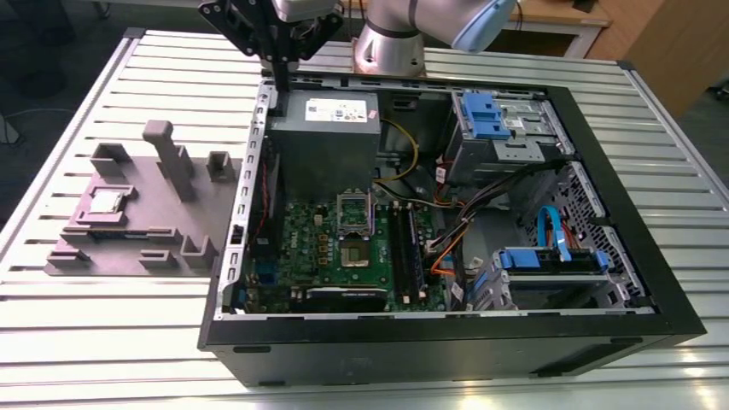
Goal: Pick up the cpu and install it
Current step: 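Reach for the cpu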
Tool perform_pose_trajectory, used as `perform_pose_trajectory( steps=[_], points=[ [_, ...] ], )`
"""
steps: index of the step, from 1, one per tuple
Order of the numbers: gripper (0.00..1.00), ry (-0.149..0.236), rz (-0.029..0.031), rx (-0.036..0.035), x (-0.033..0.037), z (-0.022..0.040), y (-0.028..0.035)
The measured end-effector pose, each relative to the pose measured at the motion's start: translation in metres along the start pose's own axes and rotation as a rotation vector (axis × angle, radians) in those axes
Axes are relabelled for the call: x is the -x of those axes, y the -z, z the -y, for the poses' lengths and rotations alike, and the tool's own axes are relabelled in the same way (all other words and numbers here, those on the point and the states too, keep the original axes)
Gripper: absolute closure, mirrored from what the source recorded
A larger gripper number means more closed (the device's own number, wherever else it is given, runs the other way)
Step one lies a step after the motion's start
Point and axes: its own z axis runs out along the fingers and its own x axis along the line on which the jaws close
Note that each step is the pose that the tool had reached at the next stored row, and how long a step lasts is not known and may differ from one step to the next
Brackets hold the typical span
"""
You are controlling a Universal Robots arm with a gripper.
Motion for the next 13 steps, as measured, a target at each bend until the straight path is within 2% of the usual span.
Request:
perform_pose_trajectory(
  steps=[7,9,13],
  points=[
    [0.89,0.0,0.0,0.0,-0.0028,0.0002,0.0001],
    [0.89,0.0,0.0,0.0,-0.0066,0.0005,0.0002],
    [0.89,0.0,0.0,0.0,-0.0073,0.0005,0.0002]
  ],
)
